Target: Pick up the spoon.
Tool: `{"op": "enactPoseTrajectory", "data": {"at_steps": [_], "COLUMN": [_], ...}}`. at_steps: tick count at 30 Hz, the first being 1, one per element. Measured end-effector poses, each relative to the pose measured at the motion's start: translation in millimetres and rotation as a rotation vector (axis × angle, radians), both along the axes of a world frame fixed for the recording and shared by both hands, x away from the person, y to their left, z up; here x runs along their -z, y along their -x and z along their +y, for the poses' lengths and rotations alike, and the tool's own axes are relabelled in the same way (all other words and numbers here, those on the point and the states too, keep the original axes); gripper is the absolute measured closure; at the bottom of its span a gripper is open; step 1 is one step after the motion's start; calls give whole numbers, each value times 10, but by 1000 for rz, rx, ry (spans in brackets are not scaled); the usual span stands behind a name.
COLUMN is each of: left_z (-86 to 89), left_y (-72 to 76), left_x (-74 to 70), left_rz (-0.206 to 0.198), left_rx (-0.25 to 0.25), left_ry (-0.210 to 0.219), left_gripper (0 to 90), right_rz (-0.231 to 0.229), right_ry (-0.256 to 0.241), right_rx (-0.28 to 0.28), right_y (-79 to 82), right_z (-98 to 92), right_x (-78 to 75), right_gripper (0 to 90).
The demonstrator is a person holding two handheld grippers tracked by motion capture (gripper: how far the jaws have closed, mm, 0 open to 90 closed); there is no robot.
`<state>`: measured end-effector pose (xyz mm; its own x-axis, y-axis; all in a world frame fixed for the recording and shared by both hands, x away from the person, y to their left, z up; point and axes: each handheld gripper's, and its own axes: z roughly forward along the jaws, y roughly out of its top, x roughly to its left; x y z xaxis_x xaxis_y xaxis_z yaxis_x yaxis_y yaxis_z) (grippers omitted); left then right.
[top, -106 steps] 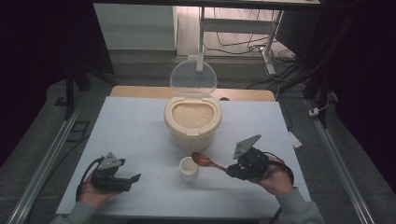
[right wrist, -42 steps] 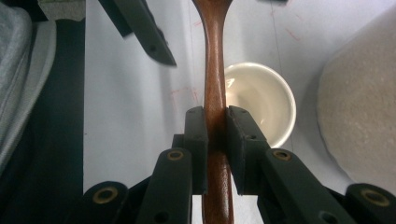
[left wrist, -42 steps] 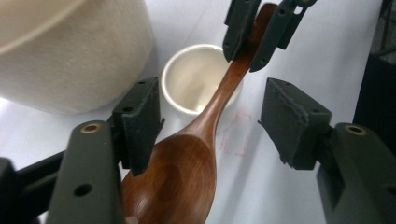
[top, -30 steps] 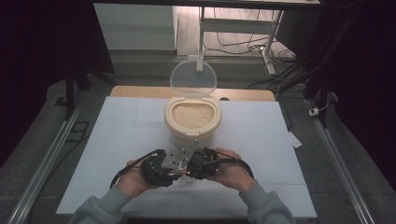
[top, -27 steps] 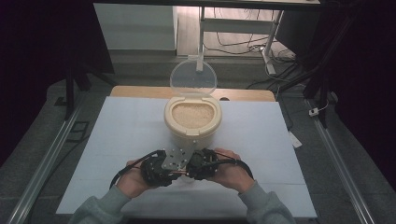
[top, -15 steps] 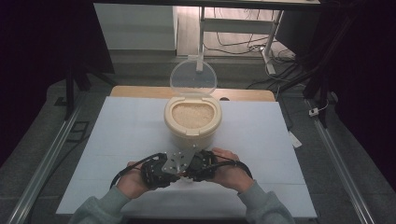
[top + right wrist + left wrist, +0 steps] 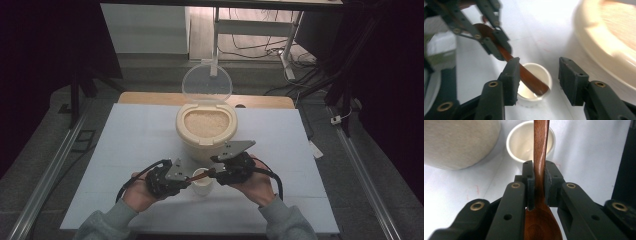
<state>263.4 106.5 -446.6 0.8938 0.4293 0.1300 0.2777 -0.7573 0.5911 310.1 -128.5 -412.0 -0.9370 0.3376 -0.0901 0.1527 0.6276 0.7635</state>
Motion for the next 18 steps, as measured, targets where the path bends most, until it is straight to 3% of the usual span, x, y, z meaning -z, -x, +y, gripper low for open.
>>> {"op": "enactPoseTrajectory", "data": {"at_steps": [2, 5, 8, 11, 16, 18], "left_z": [4, 12, 27, 53, 79, 92], "left_y": [-1, 2, 6, 4, 5, 0], "left_x": [0, -5, -11, -25, -38, -39], "left_rz": [-4, -9, -17, 5, -15, -19], "left_rx": [-6, -9, -17, -10, -32, -39], "left_ry": [9, 19, 35, 86, 104, 112], "left_gripper": [795, 795, 795, 795, 795, 795], "right_rz": [-1, 21, 33, 47, 56, 71], "right_ry": [-13, -72, -86, -102, -116, -145], "right_rx": [14, 65, 77, 87, 112, 126], "right_y": [-5, -13, -5, 18, 36, 25], "right_z": [-39, -157, -196, -234, -283, -301], "right_x": [2, 25, 45, 82, 121, 138], "right_gripper": [483, 462, 454, 448, 424, 405]}}
